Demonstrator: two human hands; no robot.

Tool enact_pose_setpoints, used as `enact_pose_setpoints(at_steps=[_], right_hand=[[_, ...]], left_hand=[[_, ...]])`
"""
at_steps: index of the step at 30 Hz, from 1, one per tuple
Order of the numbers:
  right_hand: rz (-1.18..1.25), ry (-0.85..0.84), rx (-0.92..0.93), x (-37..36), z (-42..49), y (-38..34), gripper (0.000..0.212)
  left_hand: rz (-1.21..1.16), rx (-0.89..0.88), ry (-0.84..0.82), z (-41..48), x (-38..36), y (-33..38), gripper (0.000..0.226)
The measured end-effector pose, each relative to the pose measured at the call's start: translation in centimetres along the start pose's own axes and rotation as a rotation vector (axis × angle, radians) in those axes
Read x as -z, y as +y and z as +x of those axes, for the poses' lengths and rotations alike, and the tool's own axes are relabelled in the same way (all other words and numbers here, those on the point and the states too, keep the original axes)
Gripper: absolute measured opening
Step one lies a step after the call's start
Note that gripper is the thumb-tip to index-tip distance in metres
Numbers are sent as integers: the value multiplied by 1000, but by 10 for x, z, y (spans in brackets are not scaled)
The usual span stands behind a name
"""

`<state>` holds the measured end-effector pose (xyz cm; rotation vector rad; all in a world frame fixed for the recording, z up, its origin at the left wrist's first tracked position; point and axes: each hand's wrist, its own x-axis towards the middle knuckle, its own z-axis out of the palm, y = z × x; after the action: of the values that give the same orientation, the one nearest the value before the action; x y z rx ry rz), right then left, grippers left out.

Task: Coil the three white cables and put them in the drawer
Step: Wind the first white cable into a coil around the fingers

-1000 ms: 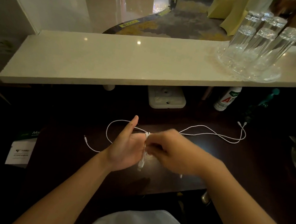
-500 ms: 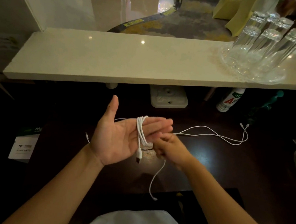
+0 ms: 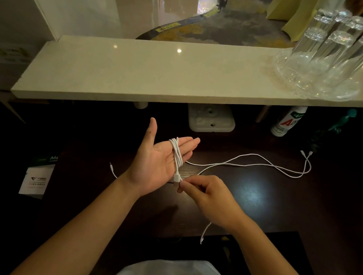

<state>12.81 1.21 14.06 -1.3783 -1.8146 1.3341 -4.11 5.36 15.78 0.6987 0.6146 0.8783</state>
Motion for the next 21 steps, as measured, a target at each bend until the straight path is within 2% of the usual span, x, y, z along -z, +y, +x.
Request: enact_pose_setpoints(at_steps=[6, 12, 17, 21], right_hand=[[-283, -64, 138, 11, -4, -19, 19], [-359, -138, 246, 26, -6, -43, 23], [-391, -235, 251, 57, 15, -68, 18], [-382, -228, 215, 78, 33, -76, 17]], left_hand=[[172, 46, 28, 2, -4, -6, 106], [209, 110, 0, -3, -3, -10, 109], [263, 79, -184, -10, -22, -17, 93], [212, 91, -264, -10, -29, -14, 97]])
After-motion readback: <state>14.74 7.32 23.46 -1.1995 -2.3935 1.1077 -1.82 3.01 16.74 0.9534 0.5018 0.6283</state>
